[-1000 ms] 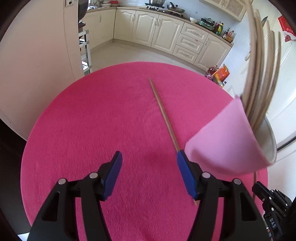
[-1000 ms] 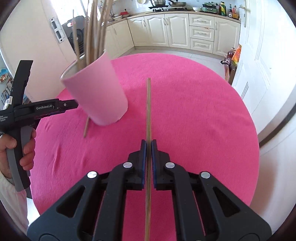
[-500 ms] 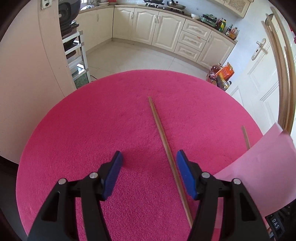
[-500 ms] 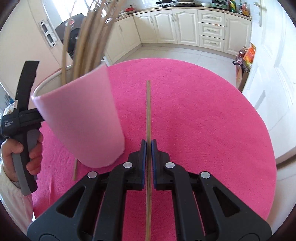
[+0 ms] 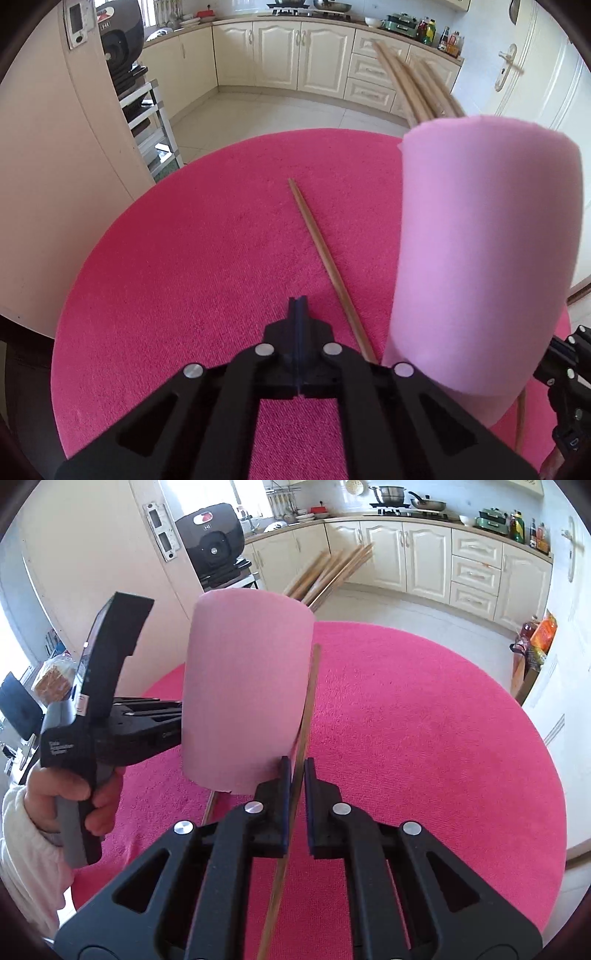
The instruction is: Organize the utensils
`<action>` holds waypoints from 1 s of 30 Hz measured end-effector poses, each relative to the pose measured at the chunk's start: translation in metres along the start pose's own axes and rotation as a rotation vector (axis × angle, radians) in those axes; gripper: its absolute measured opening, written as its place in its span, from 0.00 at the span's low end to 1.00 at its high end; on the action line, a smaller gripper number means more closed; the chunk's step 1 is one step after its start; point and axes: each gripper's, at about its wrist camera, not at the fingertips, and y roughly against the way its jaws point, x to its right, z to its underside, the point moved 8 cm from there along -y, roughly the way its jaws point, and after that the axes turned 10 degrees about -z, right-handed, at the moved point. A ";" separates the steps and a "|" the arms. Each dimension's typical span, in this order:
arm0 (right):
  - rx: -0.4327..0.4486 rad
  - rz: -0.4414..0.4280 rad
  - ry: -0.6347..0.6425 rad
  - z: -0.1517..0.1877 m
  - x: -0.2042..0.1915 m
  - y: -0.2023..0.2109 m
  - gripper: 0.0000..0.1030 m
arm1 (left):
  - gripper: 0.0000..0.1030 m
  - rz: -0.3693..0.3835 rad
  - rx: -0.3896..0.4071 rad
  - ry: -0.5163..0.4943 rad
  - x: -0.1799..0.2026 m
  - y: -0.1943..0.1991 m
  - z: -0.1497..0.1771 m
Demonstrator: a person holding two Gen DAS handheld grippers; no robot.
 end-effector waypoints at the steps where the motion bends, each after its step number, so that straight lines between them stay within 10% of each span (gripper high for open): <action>1: -0.001 -0.002 0.000 0.000 -0.002 -0.001 0.07 | 0.00 0.002 0.008 -0.003 -0.001 0.001 0.000; 30: -0.127 0.103 -0.125 0.029 0.021 -0.005 0.06 | 0.03 0.094 -0.053 0.007 0.016 0.015 0.042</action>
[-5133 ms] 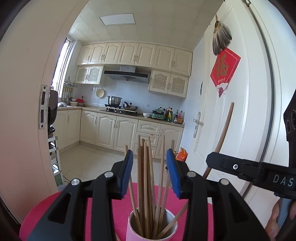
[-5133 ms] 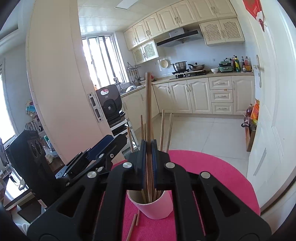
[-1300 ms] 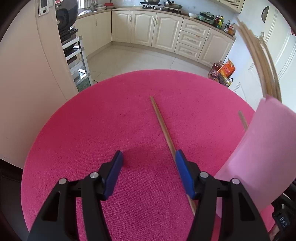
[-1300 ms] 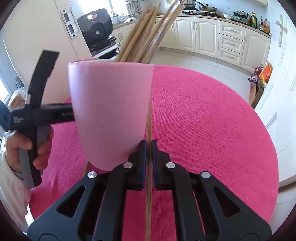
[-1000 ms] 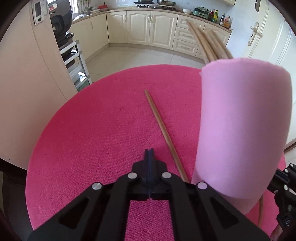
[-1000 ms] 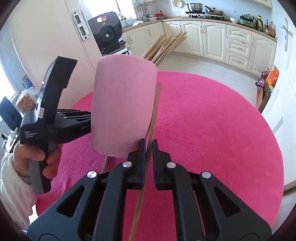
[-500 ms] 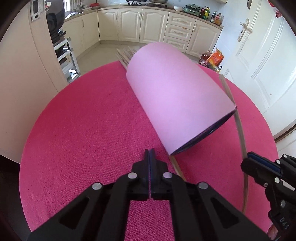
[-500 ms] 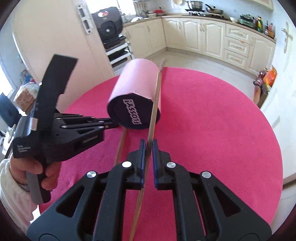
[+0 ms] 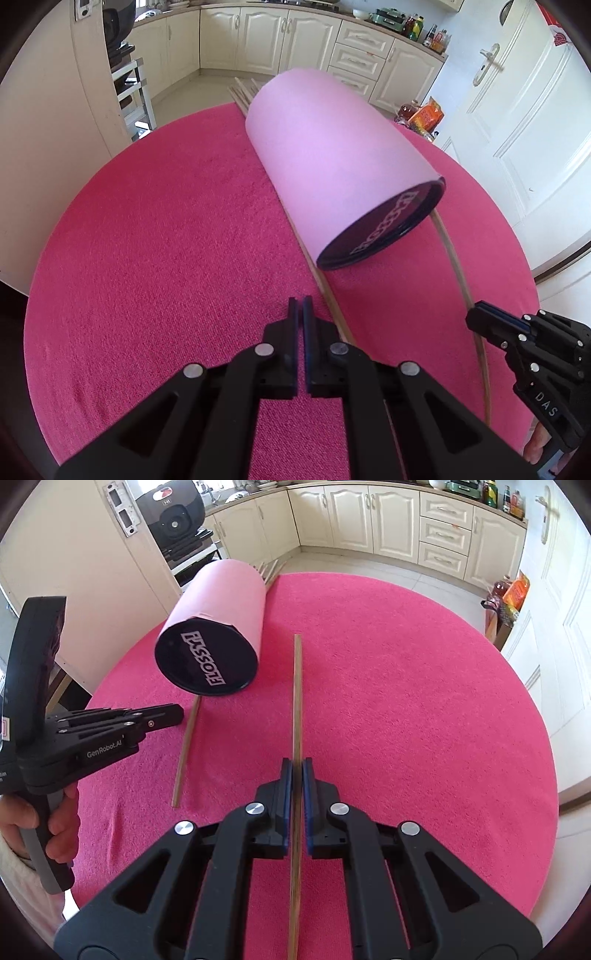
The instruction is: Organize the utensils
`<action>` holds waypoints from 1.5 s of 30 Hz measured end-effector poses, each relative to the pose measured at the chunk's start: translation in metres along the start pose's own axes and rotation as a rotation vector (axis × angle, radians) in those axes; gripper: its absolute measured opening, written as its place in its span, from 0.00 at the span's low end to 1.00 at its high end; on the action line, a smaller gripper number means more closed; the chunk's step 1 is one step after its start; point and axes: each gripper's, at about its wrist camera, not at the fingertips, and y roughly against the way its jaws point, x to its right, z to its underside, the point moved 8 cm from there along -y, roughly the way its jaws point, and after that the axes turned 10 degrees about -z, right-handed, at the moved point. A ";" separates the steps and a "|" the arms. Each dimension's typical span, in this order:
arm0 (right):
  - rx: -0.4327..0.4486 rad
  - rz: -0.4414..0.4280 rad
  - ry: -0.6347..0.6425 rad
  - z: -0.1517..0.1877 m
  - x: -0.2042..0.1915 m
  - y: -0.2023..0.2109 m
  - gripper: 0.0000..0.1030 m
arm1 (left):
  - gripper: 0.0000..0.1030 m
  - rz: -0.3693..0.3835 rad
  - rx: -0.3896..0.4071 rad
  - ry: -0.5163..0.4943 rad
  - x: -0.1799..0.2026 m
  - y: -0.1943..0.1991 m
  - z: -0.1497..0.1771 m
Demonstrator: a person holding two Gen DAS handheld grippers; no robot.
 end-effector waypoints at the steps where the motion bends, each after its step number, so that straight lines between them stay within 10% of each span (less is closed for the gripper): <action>1: 0.000 -0.003 -0.003 0.002 0.001 0.001 0.06 | 0.03 -0.009 0.002 -0.011 0.003 0.001 0.001; 19: 0.033 0.005 -0.035 0.020 0.004 0.018 0.06 | 0.27 0.004 0.017 -0.029 0.009 0.018 0.024; 31: 0.314 0.081 0.081 0.028 -0.071 0.090 0.07 | 0.48 -0.080 0.411 -0.043 0.004 0.123 0.049; 34: 0.393 0.111 0.082 0.035 -0.081 0.115 0.16 | 0.55 -0.082 0.494 -0.055 0.004 0.153 0.060; 37: 0.468 0.142 0.085 0.044 -0.090 0.137 0.48 | 0.59 -0.085 0.563 -0.063 0.003 0.178 0.072; 45: 0.623 0.202 0.122 0.072 -0.122 0.183 0.62 | 0.59 -0.050 0.693 -0.053 -0.003 0.232 0.089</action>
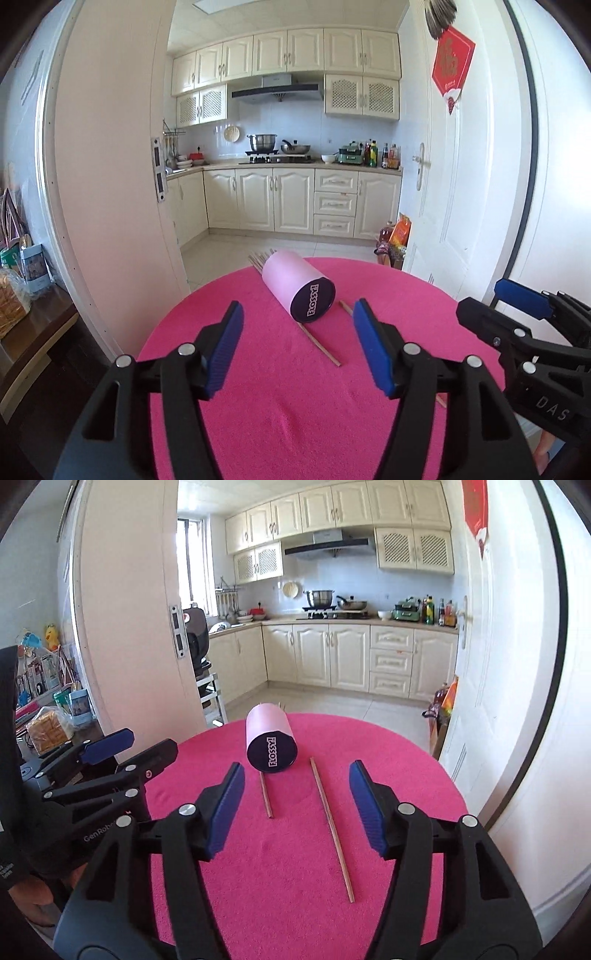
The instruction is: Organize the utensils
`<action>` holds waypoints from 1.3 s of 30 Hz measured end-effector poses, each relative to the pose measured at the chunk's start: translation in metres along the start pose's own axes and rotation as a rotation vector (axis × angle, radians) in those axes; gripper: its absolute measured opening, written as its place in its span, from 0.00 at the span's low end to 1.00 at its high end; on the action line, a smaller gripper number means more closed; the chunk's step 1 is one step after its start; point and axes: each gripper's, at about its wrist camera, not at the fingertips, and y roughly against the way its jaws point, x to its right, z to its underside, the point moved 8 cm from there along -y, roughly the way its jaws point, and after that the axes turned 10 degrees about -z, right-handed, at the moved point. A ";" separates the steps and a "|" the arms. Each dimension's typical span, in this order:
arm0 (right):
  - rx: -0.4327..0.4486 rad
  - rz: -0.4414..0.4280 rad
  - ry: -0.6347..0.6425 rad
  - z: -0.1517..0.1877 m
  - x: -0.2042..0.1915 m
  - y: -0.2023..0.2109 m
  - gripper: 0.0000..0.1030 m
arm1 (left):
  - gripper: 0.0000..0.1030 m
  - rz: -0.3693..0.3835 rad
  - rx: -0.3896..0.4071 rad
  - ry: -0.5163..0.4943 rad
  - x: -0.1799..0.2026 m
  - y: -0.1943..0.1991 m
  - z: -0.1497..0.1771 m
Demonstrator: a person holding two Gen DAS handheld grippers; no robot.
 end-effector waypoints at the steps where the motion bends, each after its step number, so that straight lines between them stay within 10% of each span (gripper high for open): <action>1: 0.015 0.007 0.006 0.000 -0.002 0.005 0.66 | 0.60 0.000 0.020 0.003 0.000 0.006 -0.002; 17: 0.151 0.064 0.053 -0.006 -0.012 0.056 0.82 | 0.61 0.001 0.212 -0.006 0.009 0.075 -0.019; 39: 0.163 0.070 0.049 -0.004 -0.013 0.059 0.83 | 0.62 0.005 0.243 0.005 0.008 0.079 -0.018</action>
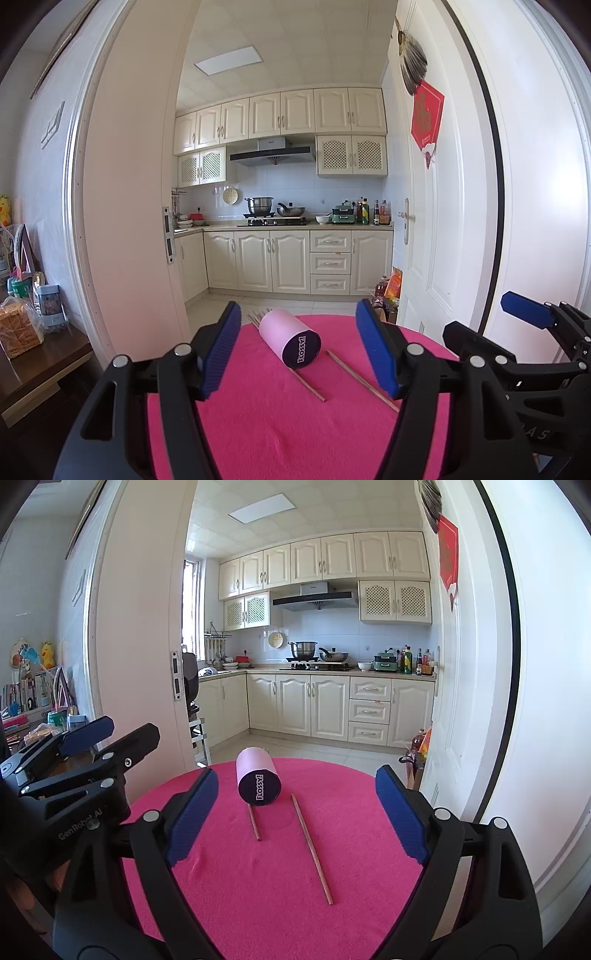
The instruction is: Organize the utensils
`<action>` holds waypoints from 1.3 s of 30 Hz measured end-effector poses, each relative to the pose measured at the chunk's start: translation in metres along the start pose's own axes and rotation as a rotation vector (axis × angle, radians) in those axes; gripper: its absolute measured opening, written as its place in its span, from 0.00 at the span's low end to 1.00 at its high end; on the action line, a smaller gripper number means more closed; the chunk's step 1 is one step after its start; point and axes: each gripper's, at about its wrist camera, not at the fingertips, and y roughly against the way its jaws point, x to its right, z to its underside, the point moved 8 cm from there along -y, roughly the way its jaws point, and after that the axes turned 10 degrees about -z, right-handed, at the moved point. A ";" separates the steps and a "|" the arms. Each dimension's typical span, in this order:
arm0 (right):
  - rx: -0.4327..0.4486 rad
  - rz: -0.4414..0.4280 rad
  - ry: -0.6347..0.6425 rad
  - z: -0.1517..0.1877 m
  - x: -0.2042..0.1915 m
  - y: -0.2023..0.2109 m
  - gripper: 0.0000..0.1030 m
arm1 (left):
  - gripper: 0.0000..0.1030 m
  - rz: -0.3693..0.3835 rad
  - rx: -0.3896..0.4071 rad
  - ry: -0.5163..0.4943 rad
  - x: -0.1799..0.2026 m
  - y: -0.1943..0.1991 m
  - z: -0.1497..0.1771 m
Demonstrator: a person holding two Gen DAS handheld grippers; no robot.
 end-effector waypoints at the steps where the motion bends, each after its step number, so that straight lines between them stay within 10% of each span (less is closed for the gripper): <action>1: 0.001 -0.001 -0.001 0.000 0.001 0.000 0.83 | 0.62 0.001 0.001 0.001 0.000 0.000 0.000; 39: -0.007 0.002 -0.013 0.002 0.002 -0.002 0.83 | 0.62 0.004 -0.008 -0.002 0.001 -0.003 0.002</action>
